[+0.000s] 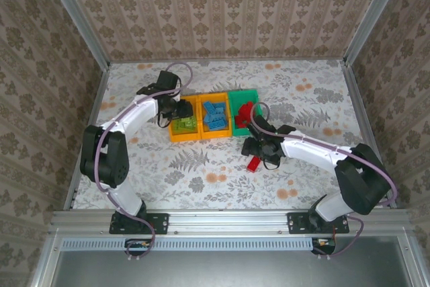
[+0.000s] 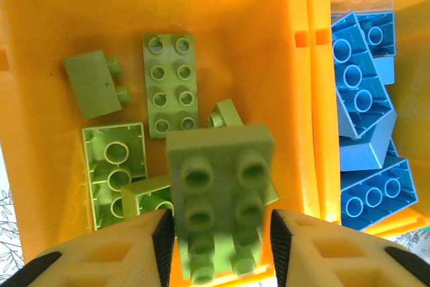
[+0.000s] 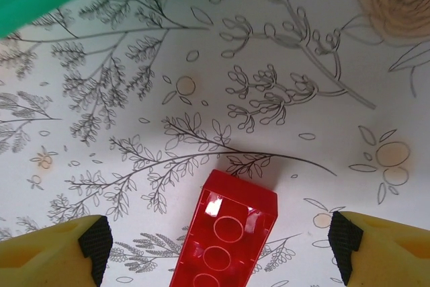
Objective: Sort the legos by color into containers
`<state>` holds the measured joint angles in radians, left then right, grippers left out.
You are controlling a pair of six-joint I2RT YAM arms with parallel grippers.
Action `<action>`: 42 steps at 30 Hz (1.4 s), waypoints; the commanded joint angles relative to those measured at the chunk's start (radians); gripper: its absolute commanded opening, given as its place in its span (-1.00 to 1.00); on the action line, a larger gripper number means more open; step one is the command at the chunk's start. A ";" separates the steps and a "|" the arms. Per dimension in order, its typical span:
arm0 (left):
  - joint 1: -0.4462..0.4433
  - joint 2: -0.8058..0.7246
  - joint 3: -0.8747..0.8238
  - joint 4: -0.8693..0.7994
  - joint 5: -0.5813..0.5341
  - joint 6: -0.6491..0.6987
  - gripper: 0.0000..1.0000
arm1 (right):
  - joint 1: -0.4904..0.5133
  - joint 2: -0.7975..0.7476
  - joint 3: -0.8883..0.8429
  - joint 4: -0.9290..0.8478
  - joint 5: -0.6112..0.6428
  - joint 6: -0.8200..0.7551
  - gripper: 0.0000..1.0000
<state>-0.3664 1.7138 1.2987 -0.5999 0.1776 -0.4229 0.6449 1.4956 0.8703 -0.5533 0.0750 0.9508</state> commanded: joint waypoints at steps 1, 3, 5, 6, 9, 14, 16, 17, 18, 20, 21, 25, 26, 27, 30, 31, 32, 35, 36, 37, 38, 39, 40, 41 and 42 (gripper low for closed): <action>-0.002 -0.045 -0.004 0.011 0.020 0.017 0.02 | 0.009 0.025 -0.009 -0.007 -0.027 0.050 0.73; -0.003 -0.067 -0.023 0.030 0.018 0.021 0.24 | 0.008 0.045 -0.007 0.003 -0.035 0.058 0.73; -0.005 -0.080 -0.037 0.043 0.013 0.025 0.39 | 0.009 0.060 -0.005 0.010 -0.043 0.067 0.72; -0.004 -0.086 -0.042 0.046 0.011 0.026 0.46 | 0.009 0.069 -0.004 0.010 -0.050 0.071 0.71; -0.010 -0.107 -0.061 0.059 -0.011 0.021 0.99 | 0.009 0.083 0.002 0.010 -0.063 0.075 0.67; -0.030 -0.186 -0.126 0.136 -0.039 0.033 1.00 | 0.011 0.104 0.017 -0.013 -0.068 0.064 0.55; -0.038 -0.223 -0.160 0.178 -0.045 0.041 1.00 | 0.011 0.112 0.019 -0.024 -0.076 0.057 0.49; -0.040 -0.241 -0.175 0.193 -0.048 0.044 1.00 | 0.012 0.117 0.019 -0.031 -0.081 0.052 0.46; -0.040 -0.254 -0.186 0.206 -0.050 0.047 1.00 | 0.012 0.125 0.023 -0.043 -0.078 0.047 0.42; -0.041 -0.270 -0.196 0.215 -0.051 0.056 1.00 | 0.012 0.138 0.031 -0.065 -0.069 0.036 0.29; -0.042 -0.275 -0.196 0.214 -0.052 0.060 1.00 | 0.012 0.143 0.034 -0.073 -0.067 0.028 0.21; -0.042 -0.283 -0.198 0.203 -0.063 0.063 1.00 | 0.012 0.165 0.067 -0.118 -0.037 -0.003 -0.14; -0.042 -0.283 -0.201 0.201 -0.066 0.062 1.00 | 0.012 0.170 0.078 -0.133 -0.025 -0.012 -0.23; -0.042 -0.284 -0.205 0.201 -0.067 0.059 1.00 | 0.012 0.171 0.089 -0.145 -0.014 -0.022 -0.30; -0.042 -0.283 -0.211 0.197 -0.073 0.049 1.00 | 0.012 0.149 0.105 -0.137 0.006 -0.048 -0.50; -0.041 -0.284 -0.214 0.196 -0.075 0.046 1.00 | 0.012 0.135 0.107 -0.127 0.009 -0.055 -0.53; -0.042 -0.285 -0.216 0.196 -0.075 0.045 1.00 | 0.010 0.117 0.107 -0.107 0.012 -0.062 -0.56; -0.042 -0.289 -0.222 0.197 -0.072 0.046 1.00 | 0.005 0.051 0.093 0.002 -0.007 -0.086 -0.62; -0.042 -0.292 -0.225 0.199 -0.069 0.048 1.00 | 0.000 0.026 0.084 0.063 -0.022 -0.093 -0.63; -0.042 -0.295 -0.228 0.200 -0.068 0.050 1.00 | -0.007 0.006 0.073 0.109 -0.037 -0.094 -0.64; -0.042 -0.299 -0.232 0.201 -0.069 0.053 1.00 | -0.016 -0.014 0.062 0.161 -0.054 -0.098 -0.65; -0.042 -0.304 -0.234 0.201 -0.070 0.059 1.00 | -0.028 -0.030 0.057 0.203 -0.070 -0.103 -0.65; -0.042 -0.310 -0.237 0.202 -0.070 0.061 1.00 | -0.038 -0.040 0.053 0.234 -0.079 -0.109 -0.65; -0.041 -0.315 -0.243 0.201 -0.072 0.065 1.00 | -0.054 -0.045 0.055 0.266 -0.092 -0.118 -0.65; -0.042 -0.319 -0.247 0.204 -0.072 0.068 1.00 | -0.071 -0.046 0.059 0.294 -0.111 -0.130 -0.65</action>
<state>-0.4053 1.4380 1.0679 -0.4091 0.1150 -0.3851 0.6090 1.4734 0.9413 -0.4057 0.0120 0.8623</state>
